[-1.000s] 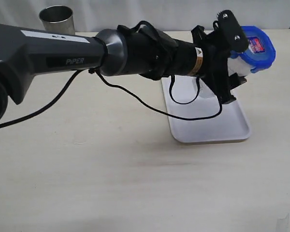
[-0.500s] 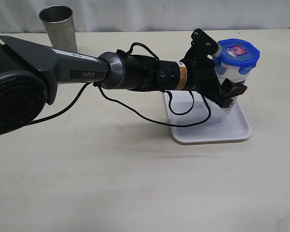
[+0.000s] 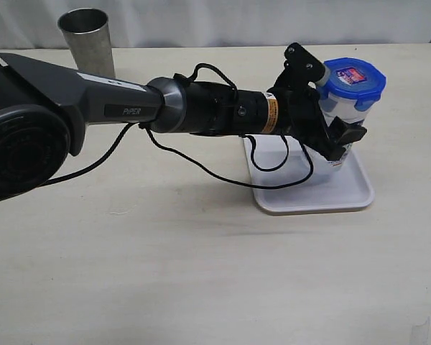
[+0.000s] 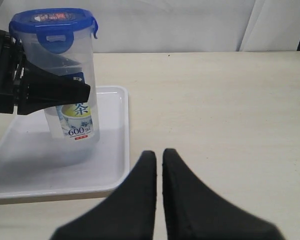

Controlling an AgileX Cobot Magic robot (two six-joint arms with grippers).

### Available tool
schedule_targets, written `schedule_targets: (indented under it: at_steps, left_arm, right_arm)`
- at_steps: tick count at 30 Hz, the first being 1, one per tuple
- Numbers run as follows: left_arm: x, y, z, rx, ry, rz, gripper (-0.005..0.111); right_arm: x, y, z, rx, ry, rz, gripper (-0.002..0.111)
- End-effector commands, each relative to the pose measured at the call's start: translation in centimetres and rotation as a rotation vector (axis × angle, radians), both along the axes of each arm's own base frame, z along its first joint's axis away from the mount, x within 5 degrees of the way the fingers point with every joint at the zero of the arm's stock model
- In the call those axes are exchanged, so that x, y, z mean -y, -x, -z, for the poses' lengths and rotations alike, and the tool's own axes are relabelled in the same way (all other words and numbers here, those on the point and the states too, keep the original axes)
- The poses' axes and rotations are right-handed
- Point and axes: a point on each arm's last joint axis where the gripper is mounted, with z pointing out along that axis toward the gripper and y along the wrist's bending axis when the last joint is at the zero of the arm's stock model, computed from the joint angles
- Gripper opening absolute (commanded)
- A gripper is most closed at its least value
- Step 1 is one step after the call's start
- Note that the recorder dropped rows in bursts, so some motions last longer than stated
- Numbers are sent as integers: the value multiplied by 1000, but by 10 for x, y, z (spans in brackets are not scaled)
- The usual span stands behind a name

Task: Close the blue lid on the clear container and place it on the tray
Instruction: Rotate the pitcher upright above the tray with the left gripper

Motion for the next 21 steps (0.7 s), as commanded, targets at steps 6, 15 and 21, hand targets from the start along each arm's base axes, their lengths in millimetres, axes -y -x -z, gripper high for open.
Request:
schedule_targets:
  at_steps: [6,15,21]
  left_arm:
    - [2,4,-10,61,-19,68,0]
    - [2,1,-12,14,25,13,31]
    - [2,1,-12,14,25,13,73]
  right_arm:
    - [0,0,0,6,-3,4,5]
    - [0,0,0,6,-3,4,5]
    - [0,0,0,6,-3,4,5]
